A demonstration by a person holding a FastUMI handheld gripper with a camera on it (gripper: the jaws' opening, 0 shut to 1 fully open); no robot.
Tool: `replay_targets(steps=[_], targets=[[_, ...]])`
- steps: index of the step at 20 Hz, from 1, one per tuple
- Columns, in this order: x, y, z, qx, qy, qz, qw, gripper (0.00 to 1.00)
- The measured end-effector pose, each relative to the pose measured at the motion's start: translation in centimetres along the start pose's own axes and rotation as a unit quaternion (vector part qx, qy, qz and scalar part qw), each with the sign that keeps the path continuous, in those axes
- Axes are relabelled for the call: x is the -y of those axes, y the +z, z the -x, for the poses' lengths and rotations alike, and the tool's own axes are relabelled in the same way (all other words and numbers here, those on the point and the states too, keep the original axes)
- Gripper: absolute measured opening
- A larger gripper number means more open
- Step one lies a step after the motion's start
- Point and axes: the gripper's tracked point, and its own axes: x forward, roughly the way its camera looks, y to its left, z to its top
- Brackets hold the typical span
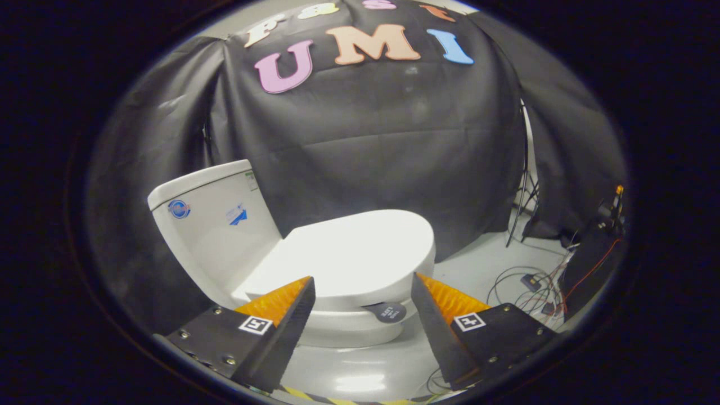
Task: Open the toilet lid.
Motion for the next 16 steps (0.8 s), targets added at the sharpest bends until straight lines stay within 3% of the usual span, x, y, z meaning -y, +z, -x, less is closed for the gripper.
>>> replay_targets(steps=[5, 9, 11, 16], targets=[[1.2, -0.9, -1.7, -0.025, -0.015, -0.037, 0.999, 1.0], [2.7, -2.0, -4.0, -0.056, -0.026, -0.105, 0.993, 1.0], [2.8, -3.1, -4.7, -0.076, -0.03, -0.161, 0.984, 0.99], [3.7, -6.1, -6.6, -0.126, -0.047, -0.298, 0.945, 0.97]])
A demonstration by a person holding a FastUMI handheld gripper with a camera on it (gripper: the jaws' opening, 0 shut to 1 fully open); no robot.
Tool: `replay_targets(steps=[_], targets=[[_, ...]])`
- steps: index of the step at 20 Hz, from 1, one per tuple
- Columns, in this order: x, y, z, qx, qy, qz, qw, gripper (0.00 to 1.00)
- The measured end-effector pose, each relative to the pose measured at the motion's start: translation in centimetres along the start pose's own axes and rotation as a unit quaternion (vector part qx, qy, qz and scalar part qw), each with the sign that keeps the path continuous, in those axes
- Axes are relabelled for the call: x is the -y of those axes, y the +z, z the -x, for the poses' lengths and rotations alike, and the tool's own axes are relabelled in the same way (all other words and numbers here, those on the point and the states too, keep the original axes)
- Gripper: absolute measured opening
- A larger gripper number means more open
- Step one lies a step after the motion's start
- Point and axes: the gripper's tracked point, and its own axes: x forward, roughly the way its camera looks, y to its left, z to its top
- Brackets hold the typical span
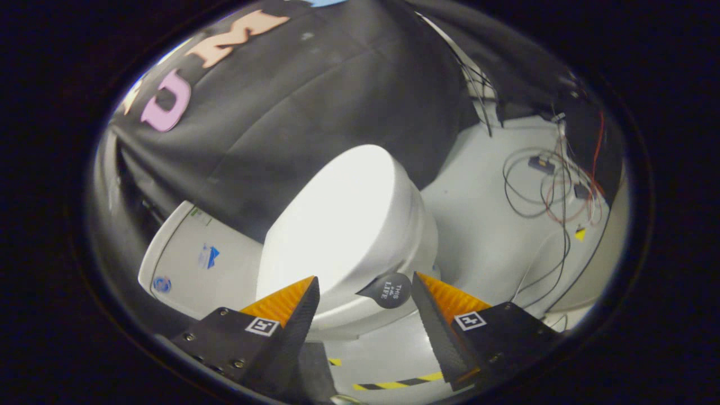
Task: Open the toilet lid.
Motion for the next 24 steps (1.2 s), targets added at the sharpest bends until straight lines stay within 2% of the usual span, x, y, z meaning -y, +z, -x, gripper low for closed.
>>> replay_targets(steps=[3, 7, 9, 16, 18, 21, 23, 24], targets=[[0.0, -0.8, -0.6, -0.017, 0.0, -0.046, 0.999, 0.97], [0.7, -0.6, -0.8, -0.01, -0.022, -0.049, 0.998, 0.97], [1.0, -0.9, -1.1, -0.016, -0.028, -0.068, 0.997, 0.76], [0.5, -1.7, -2.6, -0.047, 0.002, -0.135, 0.99, 0.76], [3.3, -1.8, -2.6, -0.044, -0.05, -0.141, 0.988, 0.5], [3.1, -1.6, -2.1, -0.053, -0.033, -0.193, 0.979, 0.11], [2.8, -1.7, -2.2, -0.057, -0.019, -0.191, 0.98, 0.1], [2.2, -2.4, -4.4, -0.056, -0.011, -0.192, 0.98, 0.1]])
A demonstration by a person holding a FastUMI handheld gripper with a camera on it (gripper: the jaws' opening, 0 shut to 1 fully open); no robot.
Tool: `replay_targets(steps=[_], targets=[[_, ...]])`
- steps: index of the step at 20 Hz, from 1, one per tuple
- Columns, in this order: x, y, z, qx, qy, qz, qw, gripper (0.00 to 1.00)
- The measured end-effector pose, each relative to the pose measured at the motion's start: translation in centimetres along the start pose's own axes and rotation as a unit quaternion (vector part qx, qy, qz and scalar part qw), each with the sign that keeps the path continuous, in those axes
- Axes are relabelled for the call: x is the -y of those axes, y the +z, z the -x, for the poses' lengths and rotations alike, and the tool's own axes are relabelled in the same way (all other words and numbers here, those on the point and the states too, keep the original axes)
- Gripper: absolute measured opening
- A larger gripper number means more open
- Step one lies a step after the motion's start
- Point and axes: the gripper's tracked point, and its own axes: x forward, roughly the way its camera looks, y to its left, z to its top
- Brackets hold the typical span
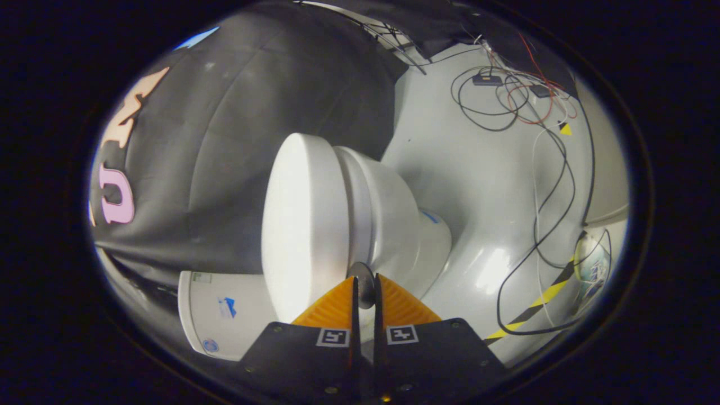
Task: Open the toilet lid.
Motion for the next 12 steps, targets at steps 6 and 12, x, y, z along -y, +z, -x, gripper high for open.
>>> replay_targets(steps=[6, 12], targets=[[-0.1, 0.8, 3.0, -0.002, 0.007, -0.001, 1.0, 0.01], [-1.3, 0.7, 3.6, -0.004, 0.005, -0.002, 1.0, 0.01]])
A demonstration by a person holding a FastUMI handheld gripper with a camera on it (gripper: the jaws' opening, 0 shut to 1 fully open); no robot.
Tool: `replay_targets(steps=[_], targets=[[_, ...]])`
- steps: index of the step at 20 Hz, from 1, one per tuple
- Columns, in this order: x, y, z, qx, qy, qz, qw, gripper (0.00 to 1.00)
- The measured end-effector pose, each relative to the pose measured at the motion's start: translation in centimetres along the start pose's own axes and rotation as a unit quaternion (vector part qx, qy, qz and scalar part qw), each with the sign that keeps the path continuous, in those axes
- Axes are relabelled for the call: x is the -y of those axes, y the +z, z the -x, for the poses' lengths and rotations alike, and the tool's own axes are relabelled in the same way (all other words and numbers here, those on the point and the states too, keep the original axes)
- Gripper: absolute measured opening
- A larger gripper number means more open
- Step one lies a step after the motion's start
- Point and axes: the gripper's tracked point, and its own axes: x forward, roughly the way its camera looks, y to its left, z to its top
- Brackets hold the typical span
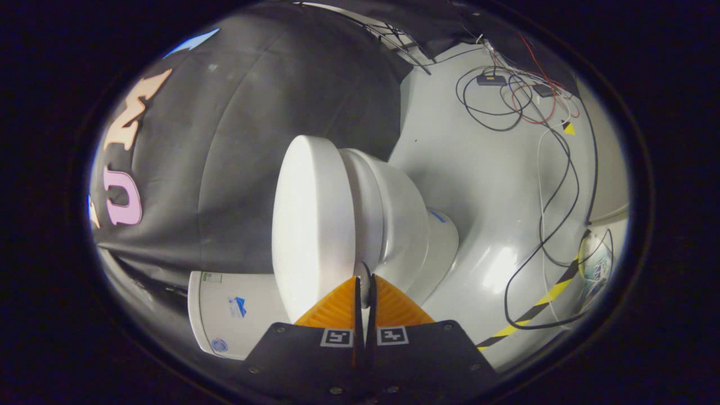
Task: Open the toilet lid.
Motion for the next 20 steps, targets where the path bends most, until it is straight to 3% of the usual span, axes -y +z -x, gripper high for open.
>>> replay_targets(steps=[20], targets=[[-4.6, 0.3, 2.9, 0.01, 0.034, 0.082, 0.996, 0.01]])
